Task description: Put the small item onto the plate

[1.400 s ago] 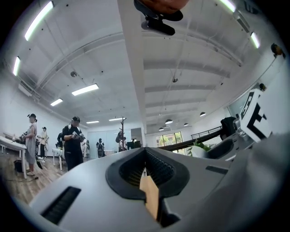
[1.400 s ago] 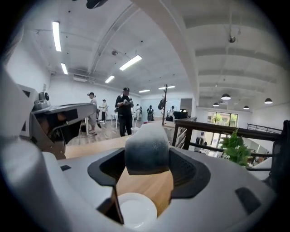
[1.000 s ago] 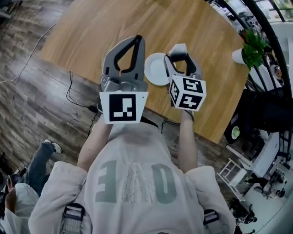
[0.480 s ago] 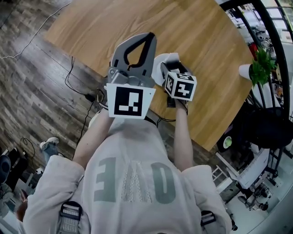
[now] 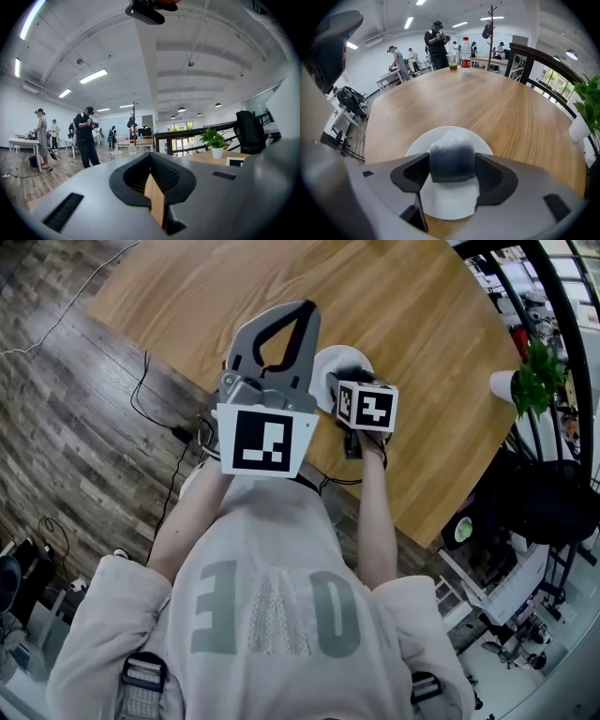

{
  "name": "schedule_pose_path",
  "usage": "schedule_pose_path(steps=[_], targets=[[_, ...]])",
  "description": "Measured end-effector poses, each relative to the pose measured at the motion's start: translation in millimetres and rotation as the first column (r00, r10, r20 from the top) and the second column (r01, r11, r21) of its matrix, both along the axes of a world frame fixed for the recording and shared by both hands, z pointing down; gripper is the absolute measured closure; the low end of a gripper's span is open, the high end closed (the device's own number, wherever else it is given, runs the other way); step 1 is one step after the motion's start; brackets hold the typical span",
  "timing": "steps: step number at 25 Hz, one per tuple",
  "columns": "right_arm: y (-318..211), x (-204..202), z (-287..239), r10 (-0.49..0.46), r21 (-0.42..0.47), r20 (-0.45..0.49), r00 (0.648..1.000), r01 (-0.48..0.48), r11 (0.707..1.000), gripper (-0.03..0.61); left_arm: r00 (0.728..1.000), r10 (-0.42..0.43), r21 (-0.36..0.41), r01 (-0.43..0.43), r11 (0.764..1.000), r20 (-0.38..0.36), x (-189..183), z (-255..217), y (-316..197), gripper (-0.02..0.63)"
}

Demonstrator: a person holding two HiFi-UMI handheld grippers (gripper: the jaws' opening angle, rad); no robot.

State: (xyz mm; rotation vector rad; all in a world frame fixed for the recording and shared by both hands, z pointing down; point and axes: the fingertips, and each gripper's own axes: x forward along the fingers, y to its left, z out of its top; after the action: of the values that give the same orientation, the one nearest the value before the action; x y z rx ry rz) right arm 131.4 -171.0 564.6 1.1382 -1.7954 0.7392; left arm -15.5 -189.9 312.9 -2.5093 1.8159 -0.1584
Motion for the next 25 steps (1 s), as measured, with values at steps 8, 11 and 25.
schedule_pose_path(steps=[8, 11, 25], targets=[[1.1, -0.6, 4.1, -0.043, -0.013, -0.053, 0.998, 0.043, 0.999, 0.273, 1.000, 0.003, 0.013, -0.003, 1.000, 0.004, 0.4, -2.2, 1.1, 0.605], [1.0, -0.5, 3.5, -0.047, -0.007, -0.059, 0.997, 0.047, 0.999, 0.273, 1.000, 0.008, 0.018, -0.008, 1.000, 0.006, 0.6, -3.2, 1.7, 0.605], [2.9, 0.9, 6.5, 0.018, 0.018, 0.000, 1.000, -0.018, 1.000, 0.268, 0.999, 0.037, 0.032, -0.037, 0.999, 0.005, 3.5, -7.2, 9.4, 0.604]])
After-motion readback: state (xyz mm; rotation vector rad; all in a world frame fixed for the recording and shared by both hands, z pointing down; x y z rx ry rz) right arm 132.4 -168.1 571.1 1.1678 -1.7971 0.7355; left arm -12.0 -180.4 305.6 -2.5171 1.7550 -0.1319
